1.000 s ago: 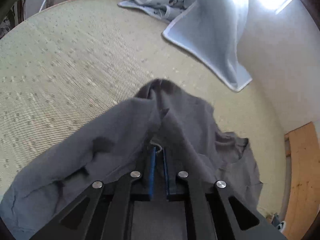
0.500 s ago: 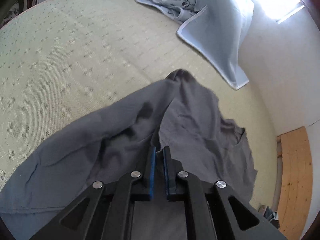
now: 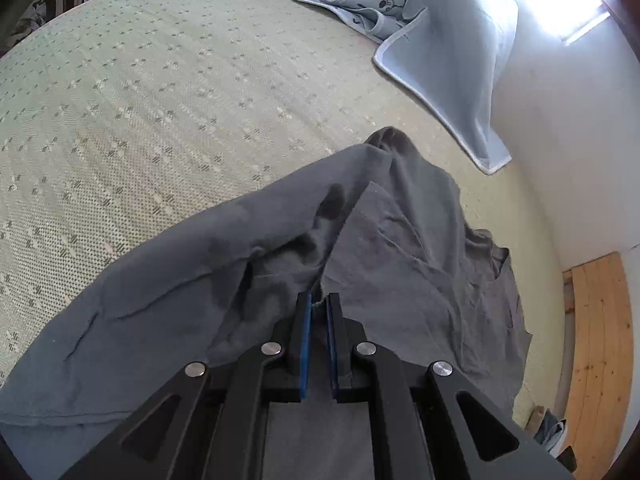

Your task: Fold clothes

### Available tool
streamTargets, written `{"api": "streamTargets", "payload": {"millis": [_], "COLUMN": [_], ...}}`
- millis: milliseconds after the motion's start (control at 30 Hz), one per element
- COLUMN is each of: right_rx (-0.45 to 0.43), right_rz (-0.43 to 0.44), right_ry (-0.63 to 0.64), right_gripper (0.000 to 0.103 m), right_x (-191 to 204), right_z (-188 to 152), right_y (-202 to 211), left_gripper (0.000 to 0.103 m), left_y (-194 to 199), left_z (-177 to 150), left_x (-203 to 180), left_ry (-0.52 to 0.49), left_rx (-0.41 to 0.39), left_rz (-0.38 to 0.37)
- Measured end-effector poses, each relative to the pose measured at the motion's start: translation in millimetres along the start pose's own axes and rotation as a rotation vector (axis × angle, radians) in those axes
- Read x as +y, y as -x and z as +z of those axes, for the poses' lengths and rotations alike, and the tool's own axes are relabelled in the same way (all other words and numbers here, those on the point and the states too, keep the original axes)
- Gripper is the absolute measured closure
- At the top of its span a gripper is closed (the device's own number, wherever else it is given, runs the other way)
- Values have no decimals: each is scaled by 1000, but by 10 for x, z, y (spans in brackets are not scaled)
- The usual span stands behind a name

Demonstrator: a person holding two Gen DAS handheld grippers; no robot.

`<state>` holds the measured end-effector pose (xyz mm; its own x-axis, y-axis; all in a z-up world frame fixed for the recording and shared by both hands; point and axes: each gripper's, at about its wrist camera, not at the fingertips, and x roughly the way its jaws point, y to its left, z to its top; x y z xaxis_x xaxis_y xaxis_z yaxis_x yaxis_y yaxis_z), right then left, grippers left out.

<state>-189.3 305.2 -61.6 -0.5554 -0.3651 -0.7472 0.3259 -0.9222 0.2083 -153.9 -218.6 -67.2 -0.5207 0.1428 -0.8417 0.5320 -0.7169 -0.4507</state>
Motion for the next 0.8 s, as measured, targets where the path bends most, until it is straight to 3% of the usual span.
{"api": "streamTargets", "payload": {"millis": [100, 200, 267, 333, 400, 633, 800], "right_rx": [39, 72, 75, 82, 89, 114, 99], "right_rz": [-8, -2, -1, 6, 14, 42, 81], "right_ry": [-43, -98, -117, -109, -100, -70, -51], "right_gripper": [92, 91, 88, 84, 83, 75, 73], "right_x": [-45, -110, -113, -17, 84, 436, 791], "right_z": [-61, -132, -163, -235, -309, -567, -755], "right_y": [-54, -63, -1, 99, 201, 556, 875], "left_gripper": [95, 91, 75, 39, 26, 20, 19], "left_y": [-103, -127, -52, 26, 167, 989, 1472], "left_z": [-36, -74, -111, -148, -181, -309, -556], "left_x": [20, 94, 136, 179, 245, 793, 1411], "left_ry": [-16, -3, -2, -2, 5, 12, 19], "left_rx": [28, 34, 26, 18, 6, -90, -106], "left_rz": [21, -6, -30, -56, -78, -130, -36]}}
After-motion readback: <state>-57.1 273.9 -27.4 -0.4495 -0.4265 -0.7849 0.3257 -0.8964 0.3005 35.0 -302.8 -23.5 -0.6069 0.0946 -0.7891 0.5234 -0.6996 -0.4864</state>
